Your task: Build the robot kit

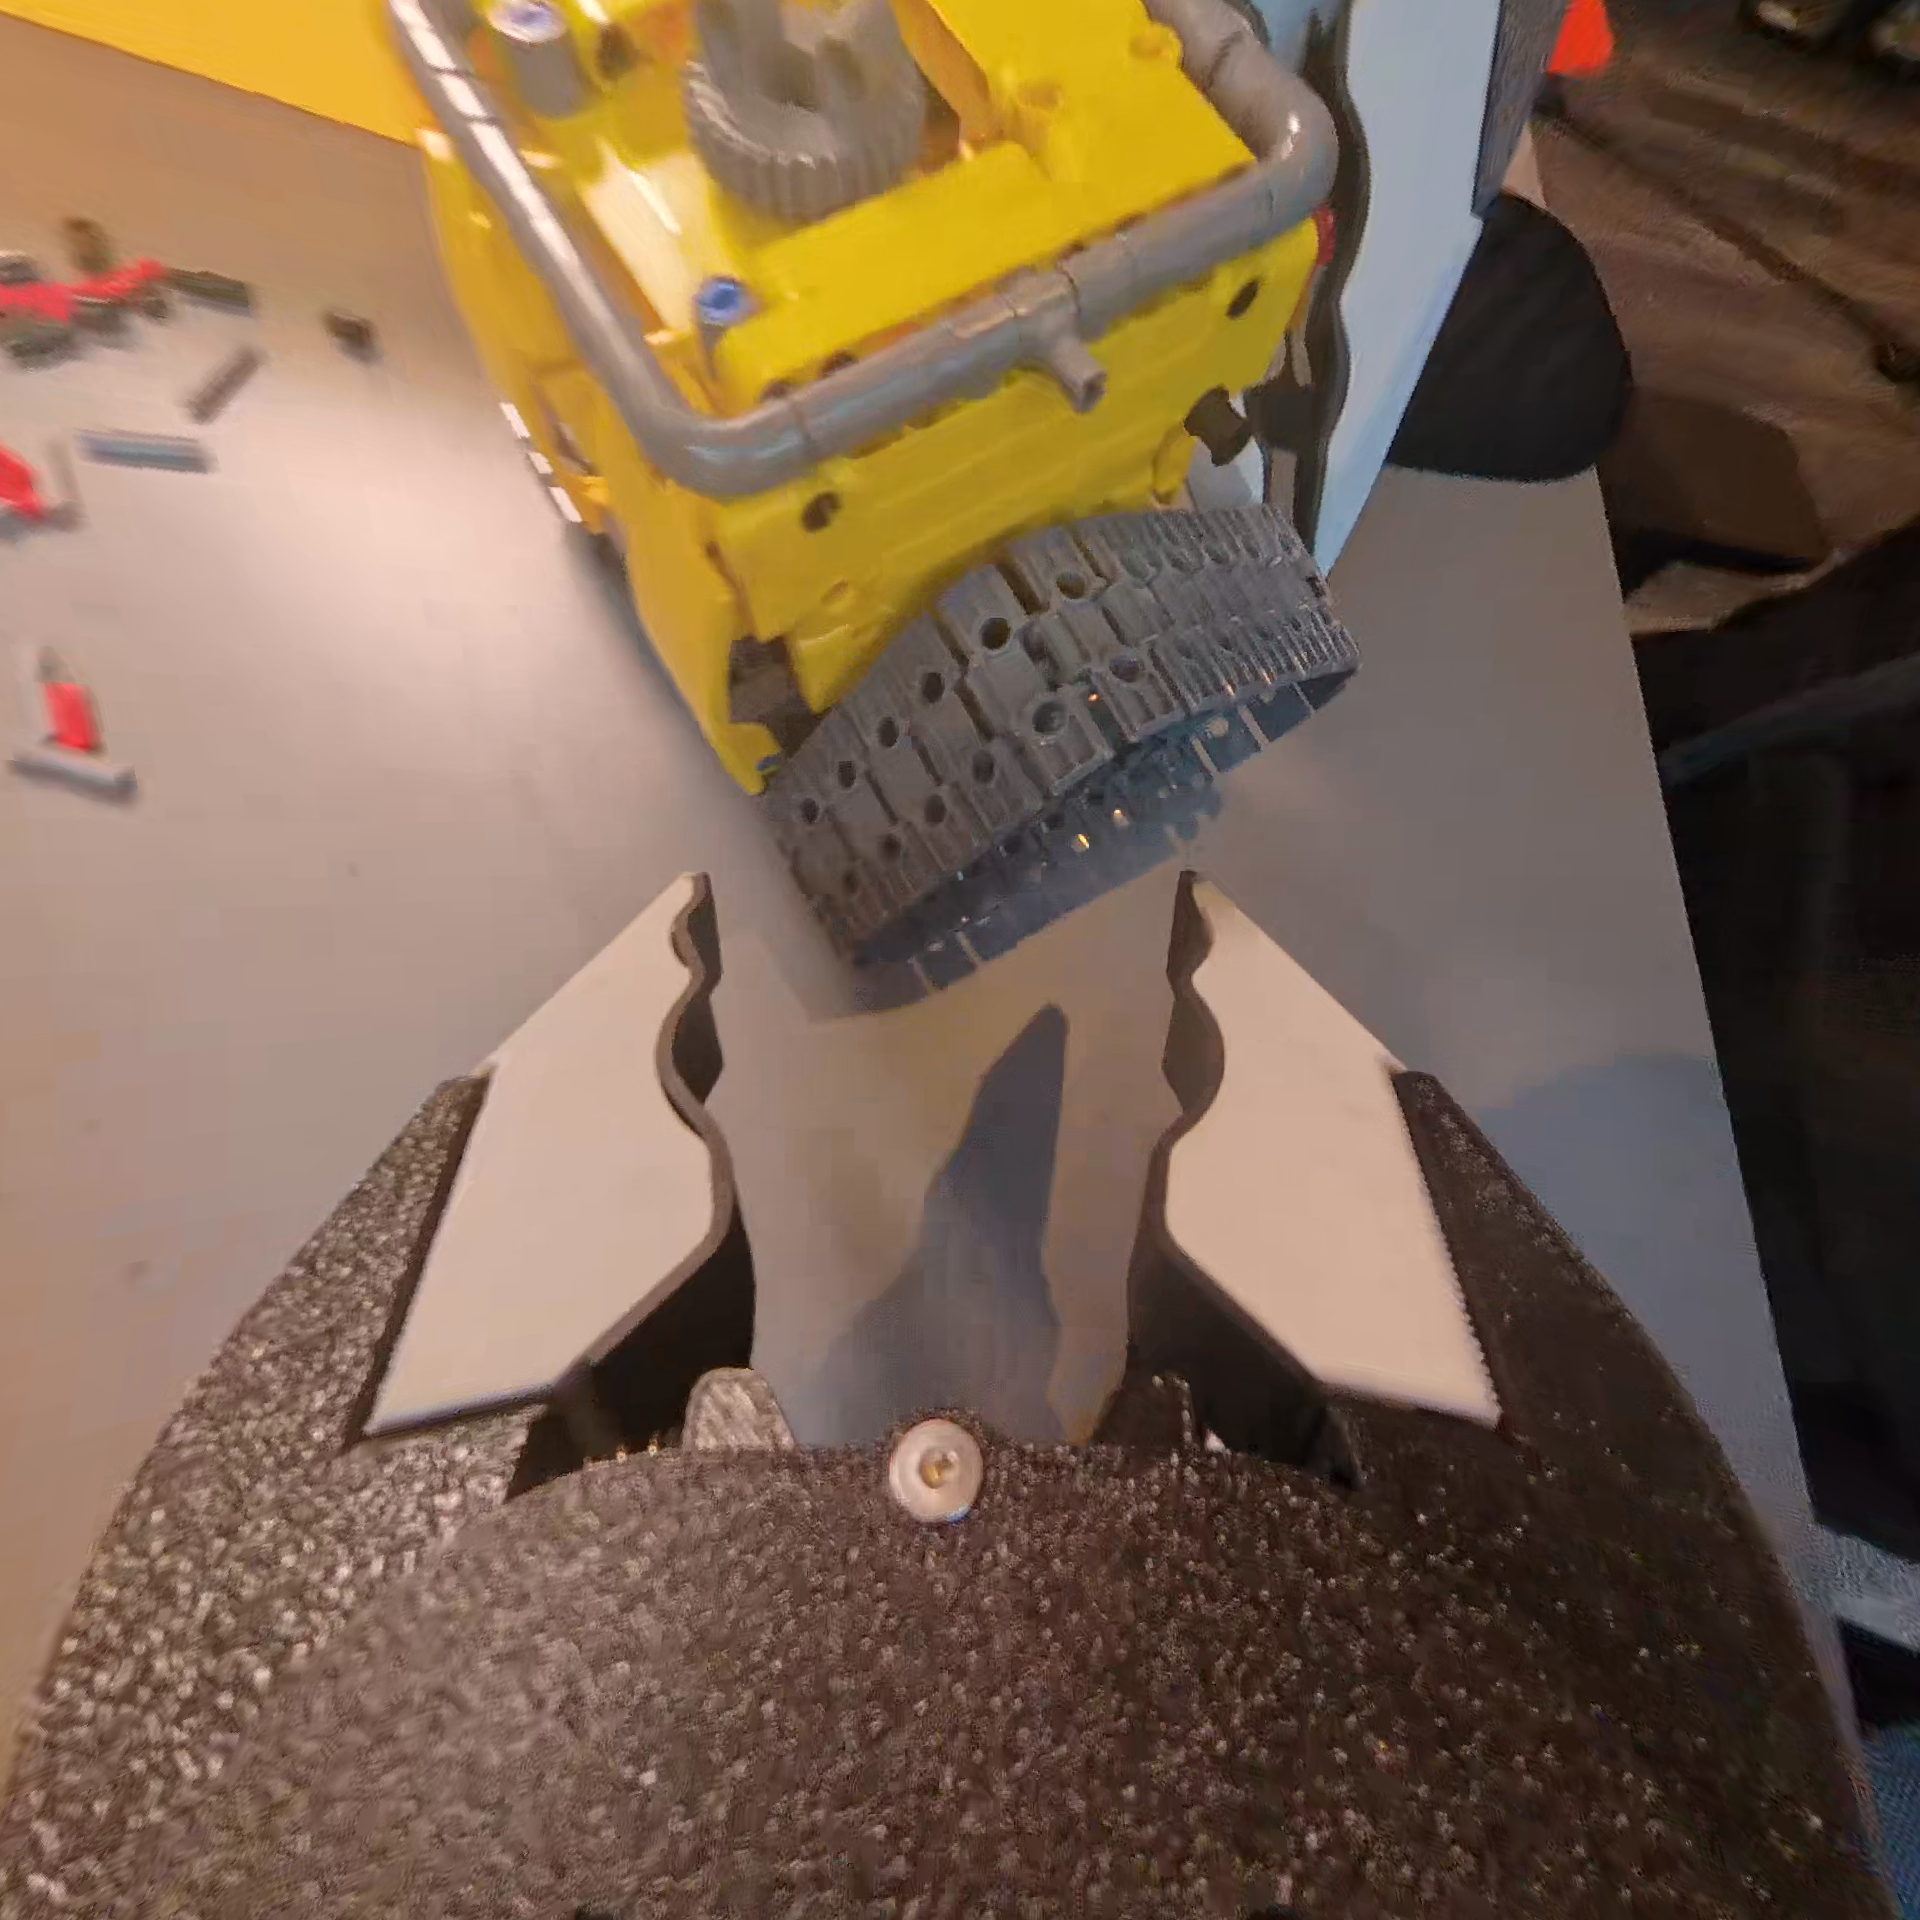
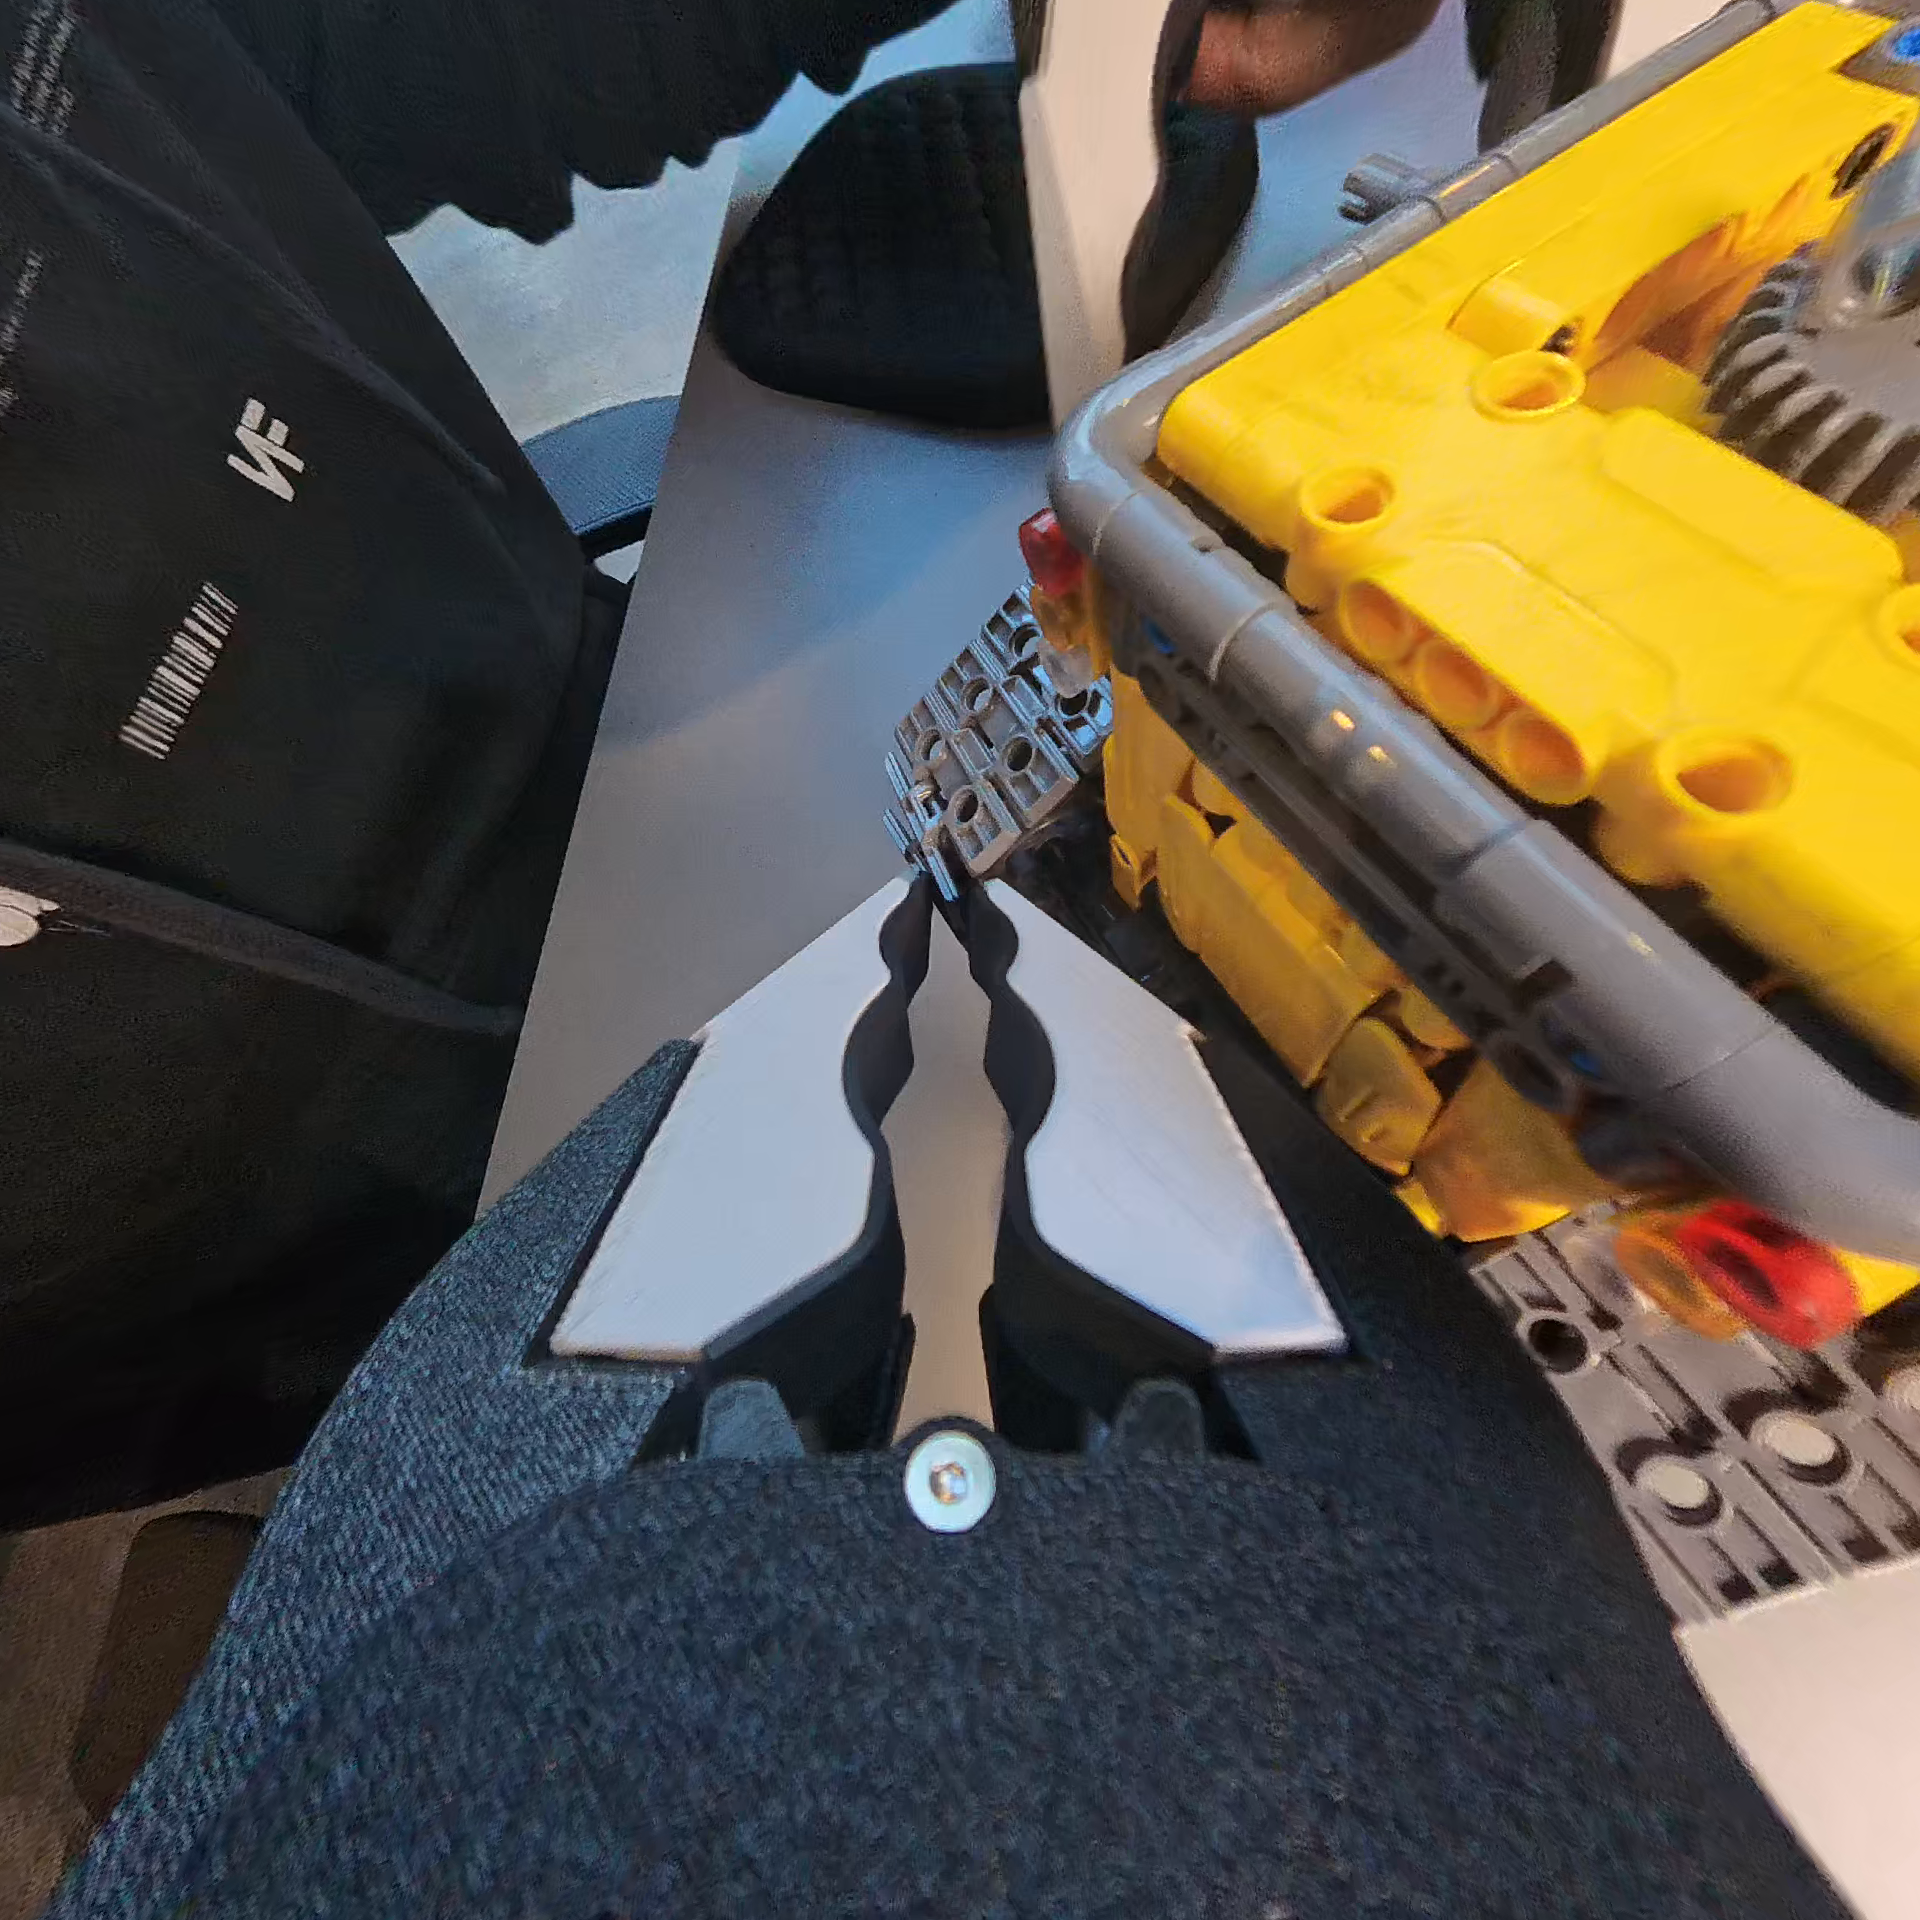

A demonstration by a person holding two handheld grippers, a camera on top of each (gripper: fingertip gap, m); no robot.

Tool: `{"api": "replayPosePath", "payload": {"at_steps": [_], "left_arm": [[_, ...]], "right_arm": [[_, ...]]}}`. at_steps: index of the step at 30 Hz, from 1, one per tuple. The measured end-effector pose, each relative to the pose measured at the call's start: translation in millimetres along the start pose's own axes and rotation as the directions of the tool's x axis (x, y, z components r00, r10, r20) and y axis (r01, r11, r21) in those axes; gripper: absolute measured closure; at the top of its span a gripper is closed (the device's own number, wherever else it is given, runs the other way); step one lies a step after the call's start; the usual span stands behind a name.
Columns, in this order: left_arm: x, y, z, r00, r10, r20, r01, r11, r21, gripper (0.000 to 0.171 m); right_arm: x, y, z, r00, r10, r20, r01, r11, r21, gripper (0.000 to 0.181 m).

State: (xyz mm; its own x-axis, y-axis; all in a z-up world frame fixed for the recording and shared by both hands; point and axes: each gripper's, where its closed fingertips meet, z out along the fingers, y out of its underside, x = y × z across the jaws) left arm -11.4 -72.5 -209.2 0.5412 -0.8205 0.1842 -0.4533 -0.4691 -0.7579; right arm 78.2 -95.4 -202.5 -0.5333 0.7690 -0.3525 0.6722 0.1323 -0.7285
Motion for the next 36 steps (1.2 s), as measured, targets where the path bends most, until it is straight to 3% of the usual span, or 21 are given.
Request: {"api": "replayPosePath", "payload": {"at_steps": [2, 5, 12, 20, 29, 36], "left_arm": [[6.4, -0.2, 21.8, 0.997, 0.062, -0.047, -0.065, 0.996, -0.057, 0.086], [-1.1, -5.9, 37.9, 0.990, 0.134, 0.053, -0.130, 0.989, -0.076, 0.089], [-12.5, -4.4, 40.2, 0.949, 0.234, 0.213, -0.195, 0.963, -0.187, 0.113], [-24.0, -4.4, 39.8, 0.916, 0.255, 0.308, -0.196, 0.958, -0.211, 0.130], [-25.0, -3.7, 40.0, 0.898, 0.283, 0.337, -0.215, 0.951, -0.224, 0.130], [-25.3, -3.3, 39.7, 0.880, 0.296, 0.370, -0.224, 0.948, -0.226, 0.130]], "right_arm": [[1.8, 4.1, -1.3, 1.000, 0.003, -0.029, -0.003, 1.000, 0.013, 0.175], [2.4, 9.9, -0.1, 0.998, 0.001, -0.069, 0.001, 0.999, 0.035, 0.175], [3.8, 14.7, 5.3, 0.971, -0.007, -0.240, 0.022, 0.998, 0.061, 0.174], [6.7, 10.8, 5.7, 0.948, 0.061, -0.313, -0.026, 0.993, 0.113, 0.173], [7.6, 9.0, 6.0, 0.903, 0.210, -0.375, -0.152, 0.972, 0.179, 0.172], [8.6, 9.0, 3.7, 0.779, 0.347, -0.522, -0.227, 0.932, 0.282, 0.170]]}}
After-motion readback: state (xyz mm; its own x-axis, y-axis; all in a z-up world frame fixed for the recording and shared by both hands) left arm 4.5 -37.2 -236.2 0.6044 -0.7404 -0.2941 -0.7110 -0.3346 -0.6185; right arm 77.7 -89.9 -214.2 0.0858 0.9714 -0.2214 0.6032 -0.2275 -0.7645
